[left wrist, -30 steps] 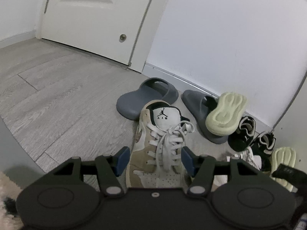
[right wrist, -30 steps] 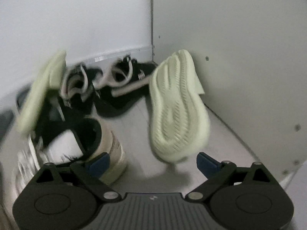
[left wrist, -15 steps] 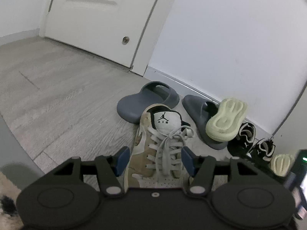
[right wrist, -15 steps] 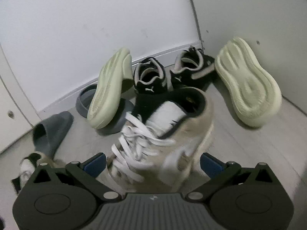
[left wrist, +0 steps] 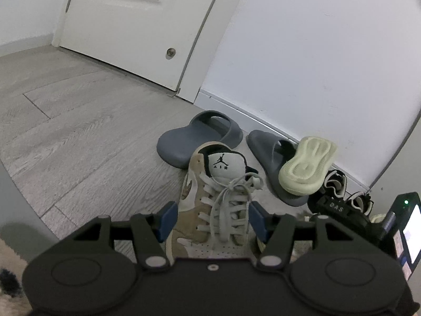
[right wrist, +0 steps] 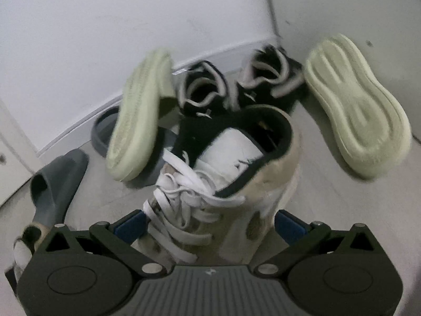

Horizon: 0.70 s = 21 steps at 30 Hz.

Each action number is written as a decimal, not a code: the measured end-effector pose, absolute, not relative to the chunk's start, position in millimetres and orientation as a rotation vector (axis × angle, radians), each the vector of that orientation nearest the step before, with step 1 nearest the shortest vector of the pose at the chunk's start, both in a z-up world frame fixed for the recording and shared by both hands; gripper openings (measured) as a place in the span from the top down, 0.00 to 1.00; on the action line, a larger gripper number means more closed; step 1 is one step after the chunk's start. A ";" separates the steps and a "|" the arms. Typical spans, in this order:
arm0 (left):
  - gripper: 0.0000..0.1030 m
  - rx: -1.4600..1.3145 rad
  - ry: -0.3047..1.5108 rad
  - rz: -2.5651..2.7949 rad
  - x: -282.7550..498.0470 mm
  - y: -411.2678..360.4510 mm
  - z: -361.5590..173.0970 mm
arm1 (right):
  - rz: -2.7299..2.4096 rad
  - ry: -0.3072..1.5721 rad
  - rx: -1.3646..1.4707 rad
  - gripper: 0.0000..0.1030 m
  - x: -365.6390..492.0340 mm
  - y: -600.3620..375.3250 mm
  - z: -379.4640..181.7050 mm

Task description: Organize scattered shoes

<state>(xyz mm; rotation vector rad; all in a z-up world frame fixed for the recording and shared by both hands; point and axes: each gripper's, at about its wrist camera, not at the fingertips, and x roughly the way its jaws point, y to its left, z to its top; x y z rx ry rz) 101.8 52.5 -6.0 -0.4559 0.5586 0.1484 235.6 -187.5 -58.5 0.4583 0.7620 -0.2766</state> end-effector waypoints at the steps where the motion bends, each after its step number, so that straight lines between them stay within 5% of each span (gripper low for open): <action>1: 0.40 -0.461 0.560 0.148 102.3 53.4 -6.4 | -0.290 0.756 0.474 0.00 235.3 -184.6 -59.1; 13: 0.40 -0.506 0.562 0.152 106.3 60.6 -9.5 | -0.204 0.758 0.330 0.00 248.7 -182.0 -61.8; 21: 0.39 -0.517 0.558 0.150 105.4 62.4 -9.8 | -0.125 0.811 0.588 0.00 235.4 -219.8 -71.5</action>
